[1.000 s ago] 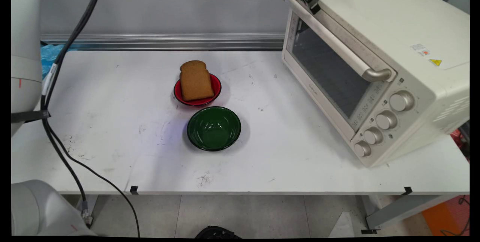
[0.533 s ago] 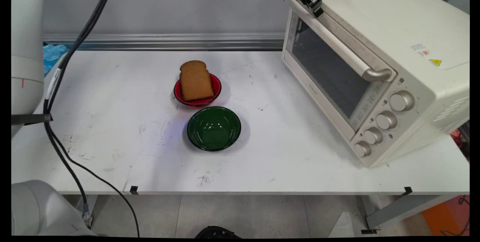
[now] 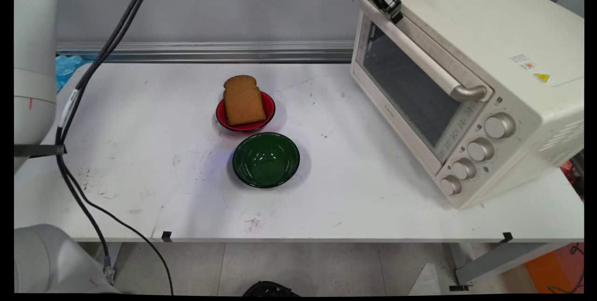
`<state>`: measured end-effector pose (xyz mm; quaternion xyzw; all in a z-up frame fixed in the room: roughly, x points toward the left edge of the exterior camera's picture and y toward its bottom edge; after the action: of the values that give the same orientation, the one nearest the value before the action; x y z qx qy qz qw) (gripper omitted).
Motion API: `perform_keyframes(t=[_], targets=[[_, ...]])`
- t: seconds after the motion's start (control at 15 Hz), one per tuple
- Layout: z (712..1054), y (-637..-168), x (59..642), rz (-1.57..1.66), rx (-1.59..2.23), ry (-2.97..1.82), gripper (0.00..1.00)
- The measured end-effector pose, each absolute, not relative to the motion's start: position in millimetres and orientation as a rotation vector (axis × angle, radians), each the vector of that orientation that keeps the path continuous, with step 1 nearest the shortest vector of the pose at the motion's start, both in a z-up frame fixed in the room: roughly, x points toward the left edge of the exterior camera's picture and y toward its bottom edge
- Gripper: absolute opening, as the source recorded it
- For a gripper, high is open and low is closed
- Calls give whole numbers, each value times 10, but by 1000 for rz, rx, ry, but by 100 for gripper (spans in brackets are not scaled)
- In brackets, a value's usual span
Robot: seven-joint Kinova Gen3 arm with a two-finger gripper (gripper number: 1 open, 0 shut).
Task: Open the oven
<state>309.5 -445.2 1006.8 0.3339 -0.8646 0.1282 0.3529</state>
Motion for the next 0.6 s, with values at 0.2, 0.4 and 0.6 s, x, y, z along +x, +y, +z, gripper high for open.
perform_keyframes(t=[0.2, 0.4, 0.6], targets=[[10007, -4431, 3102, 321, 875, -2234, 0], [9961, -4407, 3106, 310, 884, -2232, 0], [9904, -4364, 3122, 298, 893, -2233, 0]])
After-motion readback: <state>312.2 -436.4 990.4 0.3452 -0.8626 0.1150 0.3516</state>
